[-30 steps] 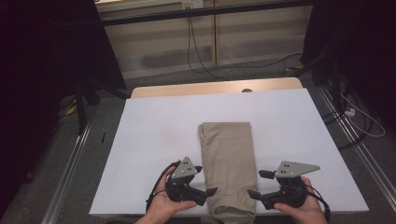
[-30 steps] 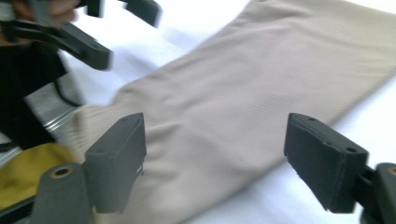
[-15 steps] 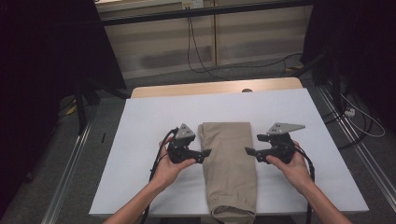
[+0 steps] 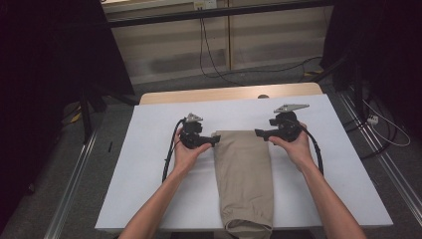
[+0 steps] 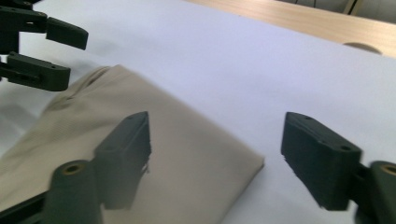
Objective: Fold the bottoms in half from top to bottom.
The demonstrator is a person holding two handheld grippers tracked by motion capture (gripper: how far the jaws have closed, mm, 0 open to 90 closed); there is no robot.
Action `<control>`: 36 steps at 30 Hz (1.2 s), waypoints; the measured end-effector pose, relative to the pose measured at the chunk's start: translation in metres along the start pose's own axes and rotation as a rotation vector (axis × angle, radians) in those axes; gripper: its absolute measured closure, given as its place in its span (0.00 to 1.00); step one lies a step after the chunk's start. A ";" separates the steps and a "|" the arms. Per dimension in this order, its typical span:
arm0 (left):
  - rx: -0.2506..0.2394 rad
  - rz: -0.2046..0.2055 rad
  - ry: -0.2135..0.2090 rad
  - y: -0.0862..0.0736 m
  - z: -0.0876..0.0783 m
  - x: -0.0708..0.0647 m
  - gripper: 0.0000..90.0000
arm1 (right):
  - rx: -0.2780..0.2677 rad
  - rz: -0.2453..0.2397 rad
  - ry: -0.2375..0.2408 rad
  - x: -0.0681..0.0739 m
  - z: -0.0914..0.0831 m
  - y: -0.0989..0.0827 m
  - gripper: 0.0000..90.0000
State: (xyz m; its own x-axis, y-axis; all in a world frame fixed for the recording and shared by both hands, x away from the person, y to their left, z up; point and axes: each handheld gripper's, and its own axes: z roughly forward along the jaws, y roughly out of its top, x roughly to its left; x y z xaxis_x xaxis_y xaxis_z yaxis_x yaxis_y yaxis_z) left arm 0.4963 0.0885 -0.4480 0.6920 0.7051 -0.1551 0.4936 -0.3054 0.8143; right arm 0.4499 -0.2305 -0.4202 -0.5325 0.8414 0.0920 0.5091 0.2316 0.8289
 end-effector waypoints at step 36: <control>0.139 0.095 -0.185 0.001 0.025 -0.007 0.93 | 0.256 -0.077 0.118 -0.003 0.047 -0.004 0.94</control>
State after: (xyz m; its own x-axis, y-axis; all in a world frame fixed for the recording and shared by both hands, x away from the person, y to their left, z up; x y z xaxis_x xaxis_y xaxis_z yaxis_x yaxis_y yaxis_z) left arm 0.5054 0.0677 -0.4598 0.8168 0.5440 -0.1918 0.4811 -0.4589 0.7470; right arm 0.4811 -0.2108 -0.4494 -0.6432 0.7578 0.1100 0.6103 0.4205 0.6714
